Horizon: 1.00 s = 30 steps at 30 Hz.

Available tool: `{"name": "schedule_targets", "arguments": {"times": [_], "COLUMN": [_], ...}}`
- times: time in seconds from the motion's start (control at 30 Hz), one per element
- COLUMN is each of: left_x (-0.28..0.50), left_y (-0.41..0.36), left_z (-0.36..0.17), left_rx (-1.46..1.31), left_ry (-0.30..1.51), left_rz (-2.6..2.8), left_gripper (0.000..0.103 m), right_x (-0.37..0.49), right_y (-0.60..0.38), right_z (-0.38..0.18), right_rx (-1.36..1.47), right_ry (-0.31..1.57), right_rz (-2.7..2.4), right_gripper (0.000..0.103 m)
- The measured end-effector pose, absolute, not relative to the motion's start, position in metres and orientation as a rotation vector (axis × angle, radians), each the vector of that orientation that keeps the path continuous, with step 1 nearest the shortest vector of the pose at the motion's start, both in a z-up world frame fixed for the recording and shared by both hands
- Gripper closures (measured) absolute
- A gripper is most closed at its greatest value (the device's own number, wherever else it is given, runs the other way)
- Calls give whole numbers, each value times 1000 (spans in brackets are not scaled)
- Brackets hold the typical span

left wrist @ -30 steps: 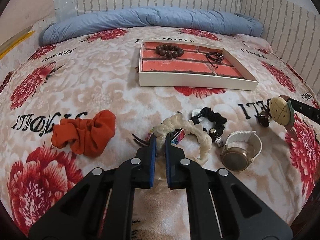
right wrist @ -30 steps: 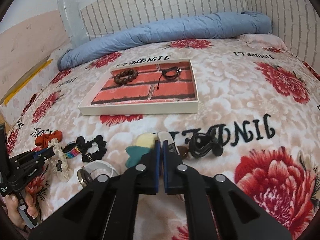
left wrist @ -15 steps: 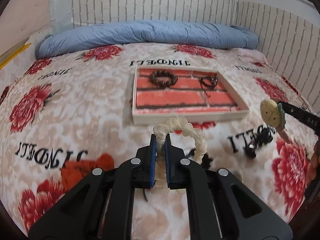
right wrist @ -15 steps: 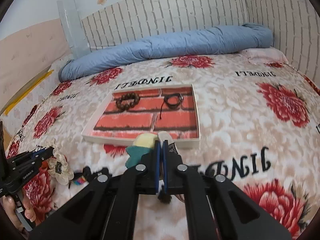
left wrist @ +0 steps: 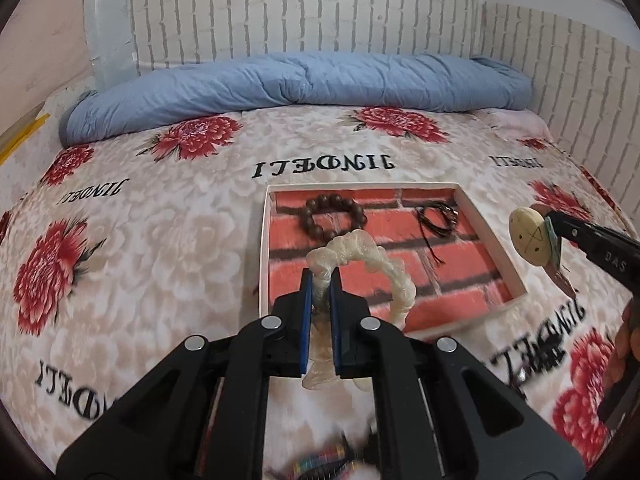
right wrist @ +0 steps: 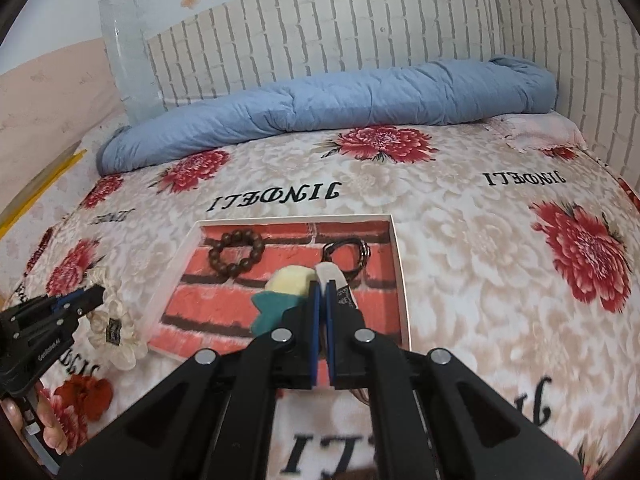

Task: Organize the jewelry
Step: 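Carry both items into the tray and open both tools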

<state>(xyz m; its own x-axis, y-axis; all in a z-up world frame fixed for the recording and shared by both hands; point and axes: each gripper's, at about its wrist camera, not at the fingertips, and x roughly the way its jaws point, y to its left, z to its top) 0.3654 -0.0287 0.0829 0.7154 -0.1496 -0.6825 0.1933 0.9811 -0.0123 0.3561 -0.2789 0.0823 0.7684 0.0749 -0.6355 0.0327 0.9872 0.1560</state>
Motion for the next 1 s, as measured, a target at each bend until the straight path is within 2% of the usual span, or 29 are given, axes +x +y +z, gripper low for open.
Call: {"name": "schedule_targets", "arguments": {"times": [0.4,0.77,1.0], "left_x": [470,512,525], "left_y": [-40,-44,-43], "left_z": [27,-7,-15], "left_rx": [38,43,59], "left_ry": [836,875,896], "left_rz": [-161,-131,-112], "left_gripper": [96,96,92], "right_x": [452,492,498], "right_y": [-275,-281,-284], "right_z": [31,5,-4], "right_rx": [167,167,192], "right_ry": [757,779,766], "right_rz": [-44,-108,-96], "right_gripper": [100,100,100]}}
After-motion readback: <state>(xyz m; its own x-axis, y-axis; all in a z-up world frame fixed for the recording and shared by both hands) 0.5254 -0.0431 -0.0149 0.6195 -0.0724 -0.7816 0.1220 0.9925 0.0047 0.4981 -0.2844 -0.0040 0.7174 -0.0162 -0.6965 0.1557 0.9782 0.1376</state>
